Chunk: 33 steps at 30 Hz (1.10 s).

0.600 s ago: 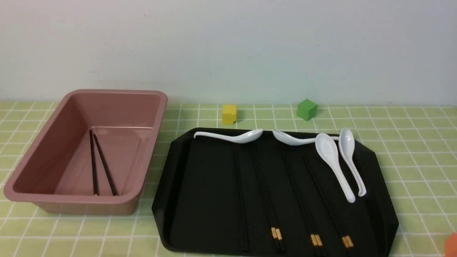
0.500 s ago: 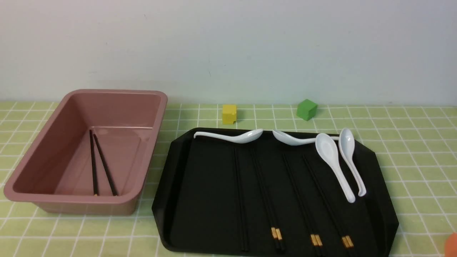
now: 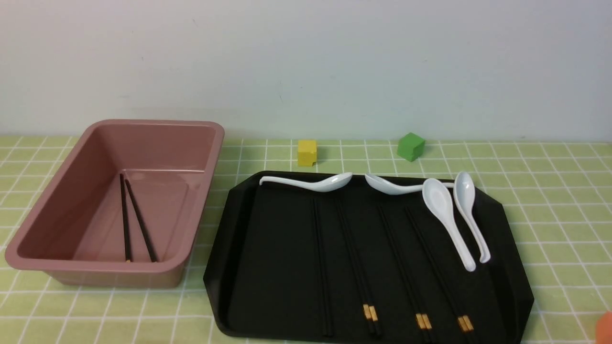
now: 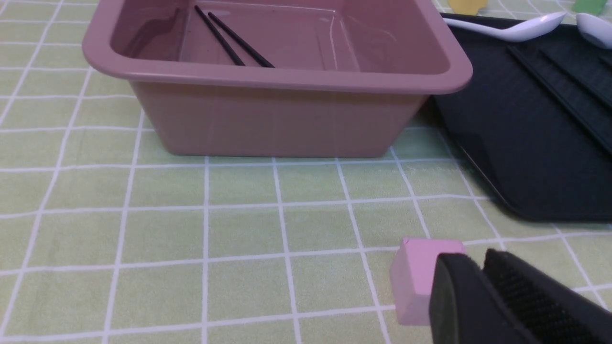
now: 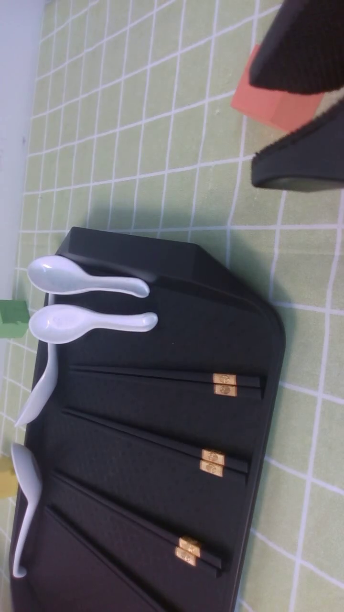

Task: On green tablecloth take chopsticks from black tray and put them in box.
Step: 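Reach over to the black tray and grasp a pair of chopsticks with the left gripper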

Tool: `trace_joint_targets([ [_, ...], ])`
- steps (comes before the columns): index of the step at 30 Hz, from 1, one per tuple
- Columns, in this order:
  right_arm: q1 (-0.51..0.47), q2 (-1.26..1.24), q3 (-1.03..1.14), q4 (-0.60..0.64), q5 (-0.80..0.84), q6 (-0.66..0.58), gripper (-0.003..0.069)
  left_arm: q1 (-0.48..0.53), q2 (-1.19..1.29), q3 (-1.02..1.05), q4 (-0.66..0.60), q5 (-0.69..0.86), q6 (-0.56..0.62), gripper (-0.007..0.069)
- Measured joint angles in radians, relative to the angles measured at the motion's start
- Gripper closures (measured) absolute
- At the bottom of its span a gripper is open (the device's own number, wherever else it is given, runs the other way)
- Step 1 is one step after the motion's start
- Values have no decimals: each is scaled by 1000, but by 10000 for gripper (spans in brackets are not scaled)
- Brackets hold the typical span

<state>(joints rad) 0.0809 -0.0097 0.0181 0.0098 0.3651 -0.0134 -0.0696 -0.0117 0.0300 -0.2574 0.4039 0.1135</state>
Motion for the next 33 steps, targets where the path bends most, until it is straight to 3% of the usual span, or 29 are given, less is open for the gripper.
trace_joint_targets([
  [22,0,0,0,0,0,0,419,0,0,0,-43,0,-17,543],
  [24,0,0,0,0,0,0,419,0,0,0,-118,0,-48,543],
  [25,0,0,0,0,0,0,419,0,0,0,-236,0,-107,540],
  [27,0,0,0,0,0,0,419,0,0,0,-345,-1,-163,538],
  [29,0,0,0,0,0,0,419,0,0,0,-593,-8,-286,533],
  [33,0,0,0,0,0,0,419,0,0,0,-874,-30,-361,531],
])
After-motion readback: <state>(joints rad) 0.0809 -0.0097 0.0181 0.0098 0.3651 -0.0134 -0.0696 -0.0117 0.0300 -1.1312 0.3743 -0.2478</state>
